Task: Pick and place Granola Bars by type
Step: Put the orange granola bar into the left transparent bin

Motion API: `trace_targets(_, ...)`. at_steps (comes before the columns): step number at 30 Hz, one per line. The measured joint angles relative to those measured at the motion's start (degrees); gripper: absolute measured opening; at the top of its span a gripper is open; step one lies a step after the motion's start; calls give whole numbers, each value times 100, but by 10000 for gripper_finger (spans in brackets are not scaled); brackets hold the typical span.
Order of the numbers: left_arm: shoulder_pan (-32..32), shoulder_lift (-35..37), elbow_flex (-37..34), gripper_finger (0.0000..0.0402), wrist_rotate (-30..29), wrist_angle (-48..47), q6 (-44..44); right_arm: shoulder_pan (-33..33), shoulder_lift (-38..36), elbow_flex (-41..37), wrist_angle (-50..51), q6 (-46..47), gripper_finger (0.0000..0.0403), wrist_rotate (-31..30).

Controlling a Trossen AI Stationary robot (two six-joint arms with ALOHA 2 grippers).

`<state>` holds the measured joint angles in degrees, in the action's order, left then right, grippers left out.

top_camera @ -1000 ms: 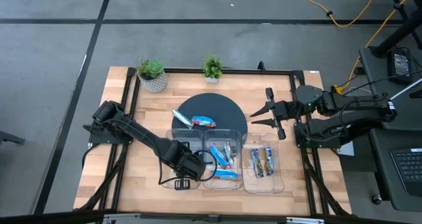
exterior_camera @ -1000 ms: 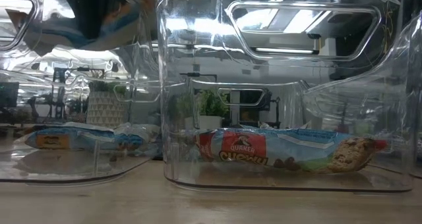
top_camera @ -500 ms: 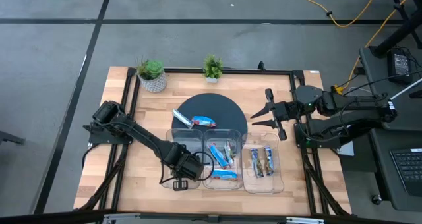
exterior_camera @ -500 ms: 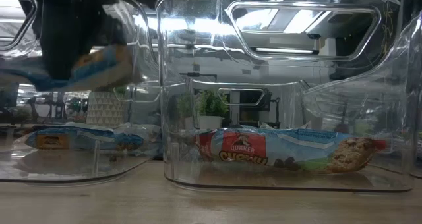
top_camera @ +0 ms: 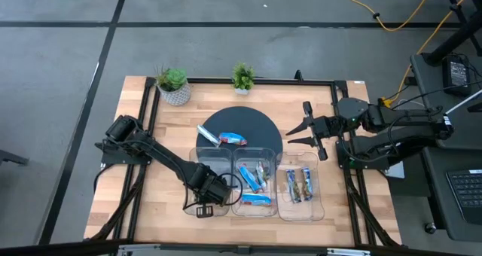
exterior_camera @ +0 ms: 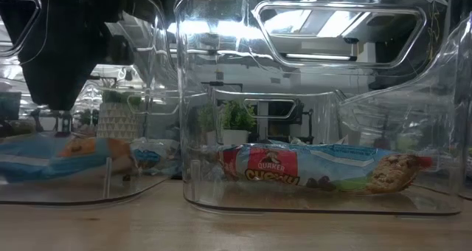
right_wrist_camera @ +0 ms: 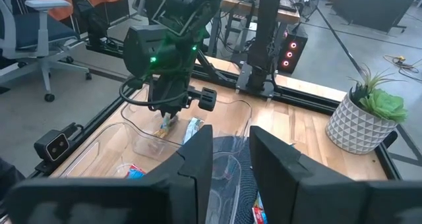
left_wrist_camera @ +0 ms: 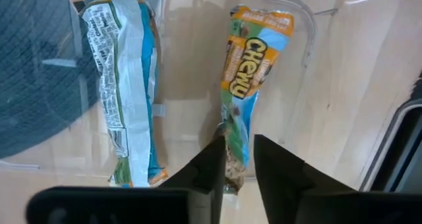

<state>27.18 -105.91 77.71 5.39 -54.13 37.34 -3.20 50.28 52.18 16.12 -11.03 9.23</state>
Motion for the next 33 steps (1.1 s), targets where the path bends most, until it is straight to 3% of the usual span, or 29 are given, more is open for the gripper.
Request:
trace_targets(8,-7,16,0,113,30,-49,172,2,0,0,1,-44,103,0)
trace_targets(18,-175,554,2,116,-149,-222,508,2,0,0,6,-127,103,-1)
trace_targets(33,-843,1812,7,106,-1661,-465,554,2,36,2,2,-127,103,-11)
